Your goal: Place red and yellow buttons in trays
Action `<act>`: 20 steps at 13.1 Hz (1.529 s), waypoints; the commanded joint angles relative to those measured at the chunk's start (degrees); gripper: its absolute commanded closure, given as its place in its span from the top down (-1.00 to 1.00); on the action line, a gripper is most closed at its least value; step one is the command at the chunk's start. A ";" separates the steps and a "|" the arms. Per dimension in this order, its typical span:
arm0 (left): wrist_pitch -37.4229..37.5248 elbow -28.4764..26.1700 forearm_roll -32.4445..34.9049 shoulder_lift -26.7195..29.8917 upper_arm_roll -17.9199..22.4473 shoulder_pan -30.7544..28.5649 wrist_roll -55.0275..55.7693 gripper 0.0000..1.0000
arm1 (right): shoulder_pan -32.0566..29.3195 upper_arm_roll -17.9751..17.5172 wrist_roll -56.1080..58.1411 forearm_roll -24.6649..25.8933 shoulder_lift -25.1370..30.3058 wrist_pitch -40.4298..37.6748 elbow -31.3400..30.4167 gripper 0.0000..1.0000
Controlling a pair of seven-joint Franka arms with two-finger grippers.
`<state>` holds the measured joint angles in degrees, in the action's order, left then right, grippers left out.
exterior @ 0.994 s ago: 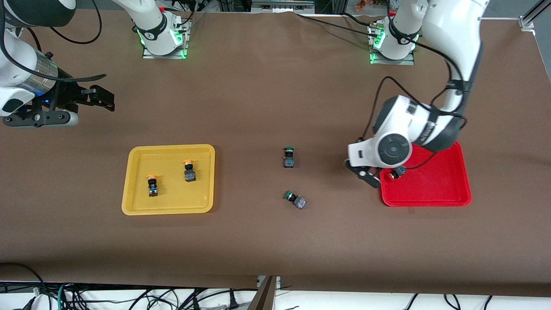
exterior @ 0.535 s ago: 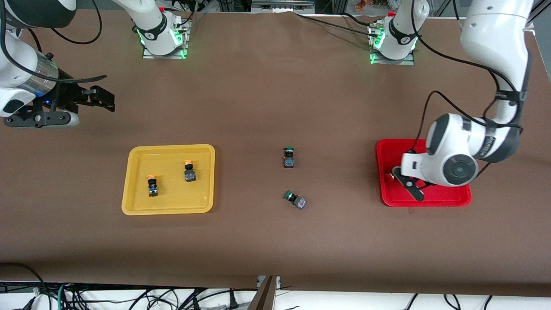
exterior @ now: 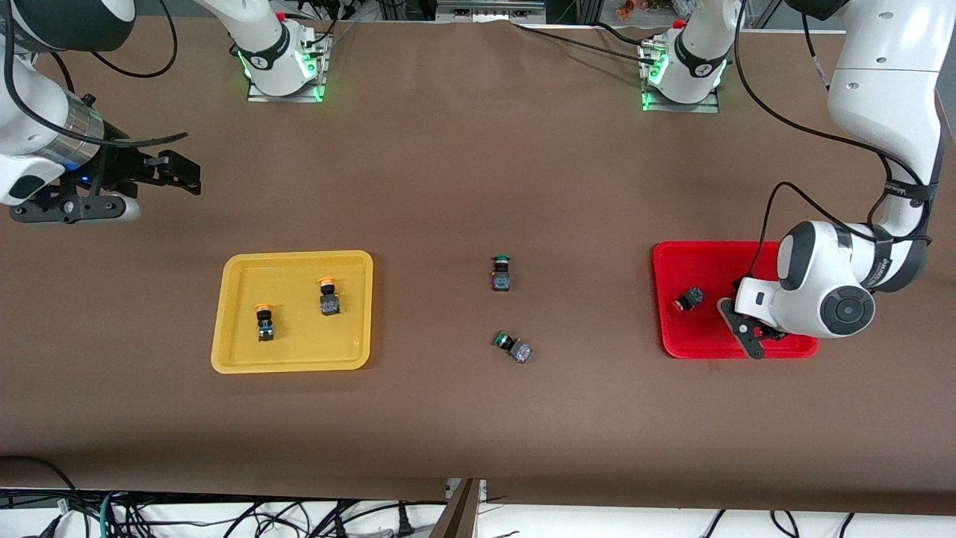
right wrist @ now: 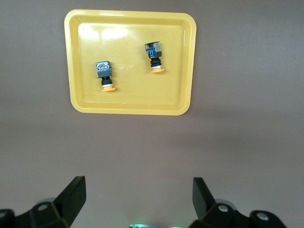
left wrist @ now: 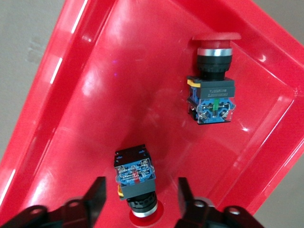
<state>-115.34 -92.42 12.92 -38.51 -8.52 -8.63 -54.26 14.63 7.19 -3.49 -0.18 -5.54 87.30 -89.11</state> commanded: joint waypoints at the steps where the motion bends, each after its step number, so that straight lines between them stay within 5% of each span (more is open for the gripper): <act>1: 2.29 -0.40 0.27 3.79 -1.32 -0.25 -0.06 1.00 | -0.57 -0.78 0.59 0.97 -0.61 -0.37 1.57 0.99; 6: 13.81 0.57 -4.91 14.85 -1.32 0.10 19.42 1.00 | -0.57 -0.78 0.42 0.89 -0.61 -0.37 1.48 0.99; 12: 16.45 2.95 -12.11 23.99 -1.41 0.10 32.71 1.00 | -0.57 -0.78 0.68 0.89 -0.61 -0.37 1.48 0.99; 17: 31.55 8.11 -11.86 28.85 -2.90 1.94 46.49 1.00 | -0.57 -0.78 0.68 0.89 -0.62 -0.37 1.48 0.99; 20: 27.22 2.72 -10.81 33.74 1.20 6.06 60.19 1.00 | -0.65 -0.87 0.68 0.89 -0.70 -0.37 1.48 0.99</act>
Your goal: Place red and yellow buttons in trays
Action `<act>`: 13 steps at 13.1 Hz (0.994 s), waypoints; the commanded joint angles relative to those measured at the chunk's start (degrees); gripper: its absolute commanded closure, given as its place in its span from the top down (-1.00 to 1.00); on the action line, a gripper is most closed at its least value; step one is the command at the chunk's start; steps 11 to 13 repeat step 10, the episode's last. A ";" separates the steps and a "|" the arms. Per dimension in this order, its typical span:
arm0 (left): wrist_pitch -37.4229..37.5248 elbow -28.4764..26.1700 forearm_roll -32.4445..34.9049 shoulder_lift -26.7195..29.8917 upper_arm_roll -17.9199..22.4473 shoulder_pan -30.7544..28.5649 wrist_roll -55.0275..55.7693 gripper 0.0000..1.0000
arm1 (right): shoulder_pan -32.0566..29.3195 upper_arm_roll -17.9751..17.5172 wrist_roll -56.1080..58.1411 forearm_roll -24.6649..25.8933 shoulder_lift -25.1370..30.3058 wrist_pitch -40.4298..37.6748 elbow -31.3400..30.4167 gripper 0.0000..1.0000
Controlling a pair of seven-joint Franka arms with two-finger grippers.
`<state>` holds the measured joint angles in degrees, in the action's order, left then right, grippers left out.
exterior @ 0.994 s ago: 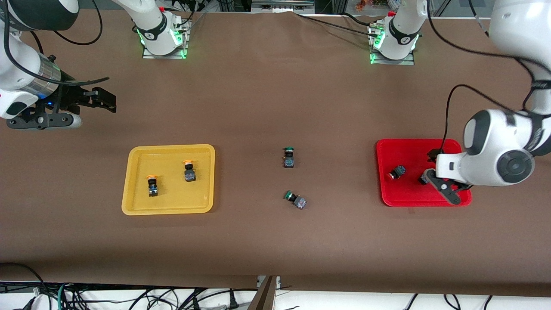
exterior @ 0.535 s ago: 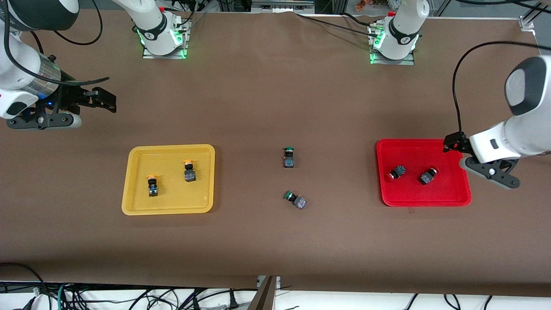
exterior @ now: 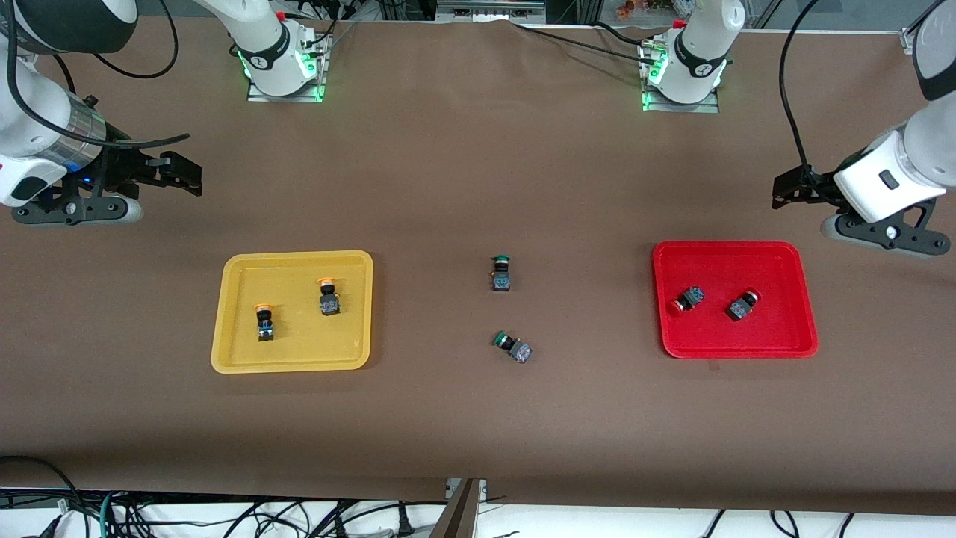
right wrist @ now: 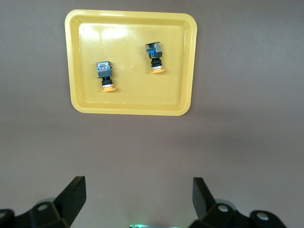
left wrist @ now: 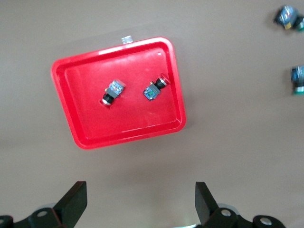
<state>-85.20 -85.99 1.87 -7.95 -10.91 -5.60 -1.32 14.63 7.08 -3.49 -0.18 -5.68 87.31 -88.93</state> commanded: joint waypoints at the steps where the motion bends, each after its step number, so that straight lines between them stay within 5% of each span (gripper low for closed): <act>1: -7.39 -8.18 0.16 6.34 9.62 8.01 9.21 1.00 | -0.65 -0.66 0.68 0.88 -0.56 -0.39 1.31 0.99; 3: -13.13 -12.17 -0.55 8.21 13.81 10.35 8.01 1.00 | -0.65 -0.75 0.68 0.88 -0.56 -0.39 1.31 0.99; 13: -13.32 -12.97 -0.55 8.65 12.76 8.59 6.59 1.00 | -0.65 -0.66 0.68 0.88 -0.56 -0.39 1.31 0.99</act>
